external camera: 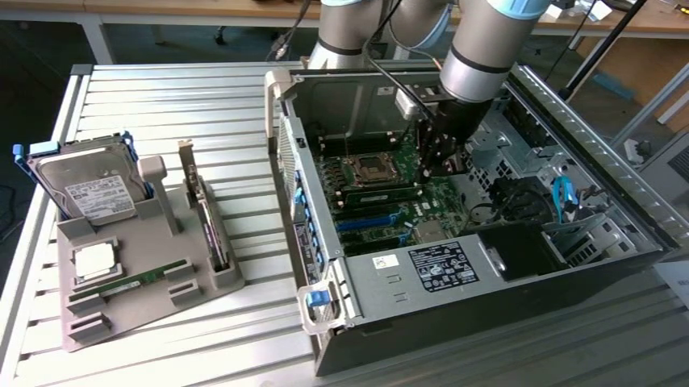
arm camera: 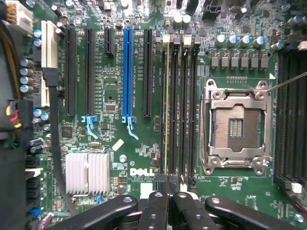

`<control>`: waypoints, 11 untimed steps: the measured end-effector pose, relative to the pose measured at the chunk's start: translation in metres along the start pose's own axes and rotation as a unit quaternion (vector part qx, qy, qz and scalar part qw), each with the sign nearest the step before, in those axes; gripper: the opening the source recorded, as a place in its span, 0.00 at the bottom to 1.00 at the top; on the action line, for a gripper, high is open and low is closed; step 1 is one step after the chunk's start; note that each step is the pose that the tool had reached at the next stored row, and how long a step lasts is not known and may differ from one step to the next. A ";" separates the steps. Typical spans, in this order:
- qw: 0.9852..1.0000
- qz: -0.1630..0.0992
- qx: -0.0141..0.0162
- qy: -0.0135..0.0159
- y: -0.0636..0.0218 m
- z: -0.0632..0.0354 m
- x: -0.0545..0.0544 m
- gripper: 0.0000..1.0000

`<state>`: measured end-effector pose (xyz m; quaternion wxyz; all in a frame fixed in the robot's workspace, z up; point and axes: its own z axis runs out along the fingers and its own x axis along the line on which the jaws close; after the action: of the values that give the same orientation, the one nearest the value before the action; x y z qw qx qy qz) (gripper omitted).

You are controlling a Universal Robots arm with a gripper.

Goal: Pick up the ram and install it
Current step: 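Press down the ram until it locks into place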

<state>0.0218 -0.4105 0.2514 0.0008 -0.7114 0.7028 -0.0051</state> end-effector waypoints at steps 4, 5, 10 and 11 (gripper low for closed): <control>1.000 0.000 0.001 0.000 0.0119 -0.0016 0.000 0.10; 1.000 0.000 0.002 0.000 0.0222 -0.0017 0.000 0.10; 1.000 0.000 0.004 0.000 0.0554 -0.0019 -0.001 0.10; 1.000 0.000 0.004 0.000 0.0605 -0.0020 -0.001 0.10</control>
<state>-0.0387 -0.4105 0.2529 0.0039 -0.7114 0.7027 -0.0081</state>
